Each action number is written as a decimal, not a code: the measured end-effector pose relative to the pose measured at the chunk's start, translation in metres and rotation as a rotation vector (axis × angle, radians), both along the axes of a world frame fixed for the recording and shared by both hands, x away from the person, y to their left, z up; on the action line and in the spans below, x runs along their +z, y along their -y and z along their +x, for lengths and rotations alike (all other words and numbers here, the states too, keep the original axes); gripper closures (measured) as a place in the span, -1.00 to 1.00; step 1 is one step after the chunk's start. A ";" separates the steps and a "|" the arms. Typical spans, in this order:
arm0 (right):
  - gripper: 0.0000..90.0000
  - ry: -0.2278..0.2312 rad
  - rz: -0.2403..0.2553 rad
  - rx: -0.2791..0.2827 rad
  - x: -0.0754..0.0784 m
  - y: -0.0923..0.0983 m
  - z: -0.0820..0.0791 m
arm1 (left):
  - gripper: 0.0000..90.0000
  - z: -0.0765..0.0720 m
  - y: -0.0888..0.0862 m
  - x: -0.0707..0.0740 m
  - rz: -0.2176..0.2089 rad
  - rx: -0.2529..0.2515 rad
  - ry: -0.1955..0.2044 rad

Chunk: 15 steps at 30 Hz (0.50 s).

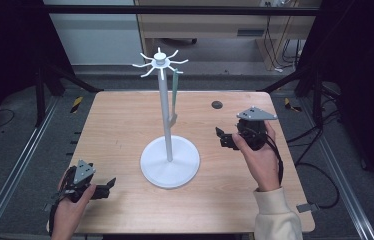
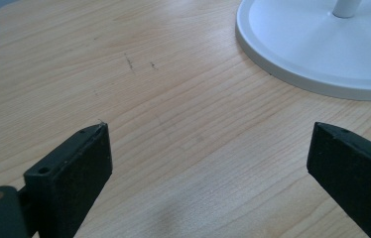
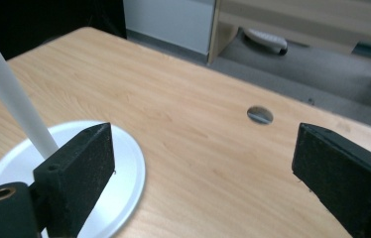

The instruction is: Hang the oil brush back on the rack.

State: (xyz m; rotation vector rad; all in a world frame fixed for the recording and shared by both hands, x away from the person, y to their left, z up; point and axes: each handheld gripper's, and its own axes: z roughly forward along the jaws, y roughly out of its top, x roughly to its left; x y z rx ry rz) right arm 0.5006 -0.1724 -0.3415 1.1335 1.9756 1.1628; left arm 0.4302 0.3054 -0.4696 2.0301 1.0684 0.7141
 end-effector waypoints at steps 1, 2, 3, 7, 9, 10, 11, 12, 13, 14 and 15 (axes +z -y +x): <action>-0.75 -0.013 -0.001 -0.001 -0.005 0.002 0.000 | -0.93 0.000 0.000 0.000 -0.003 -0.004 -0.001; -0.75 -0.026 -0.005 -0.005 -0.009 0.004 0.000 | -0.93 0.000 0.001 -0.001 -0.007 -0.006 -0.002; -0.75 -0.034 -0.004 -0.008 -0.014 0.006 -0.001 | -0.93 0.000 0.001 -0.001 -0.005 -0.010 -0.002; -0.75 -0.073 0.026 -0.024 -0.036 0.015 -0.004 | -0.93 0.000 0.001 -0.002 -0.006 -0.013 -0.007; -0.74 -0.088 0.037 -0.043 -0.049 0.018 -0.002 | -0.93 0.000 0.001 -0.001 -0.007 -0.012 -0.007; -0.73 -0.094 0.044 -0.050 -0.053 0.020 -0.001 | -0.94 -0.001 0.001 -0.001 -0.010 -0.012 -0.006; -0.71 -0.098 0.051 -0.059 -0.059 0.021 -0.001 | -0.94 -0.001 0.001 -0.001 -0.013 -0.012 -0.004; -0.68 -0.106 0.052 -0.063 -0.065 0.023 0.000 | -0.93 -0.001 0.000 -0.001 -0.016 -0.011 -0.003; -0.68 -0.114 0.056 -0.068 -0.071 0.025 0.000 | -0.94 -0.001 0.000 -0.001 -0.017 -0.010 -0.001; -0.67 -0.135 0.065 -0.075 -0.077 0.027 0.000 | -0.94 0.000 0.000 -0.001 -0.018 -0.010 0.000; -0.67 -0.163 0.075 -0.073 -0.084 0.029 0.001 | -0.94 0.000 0.001 -0.001 -0.015 -0.012 -0.003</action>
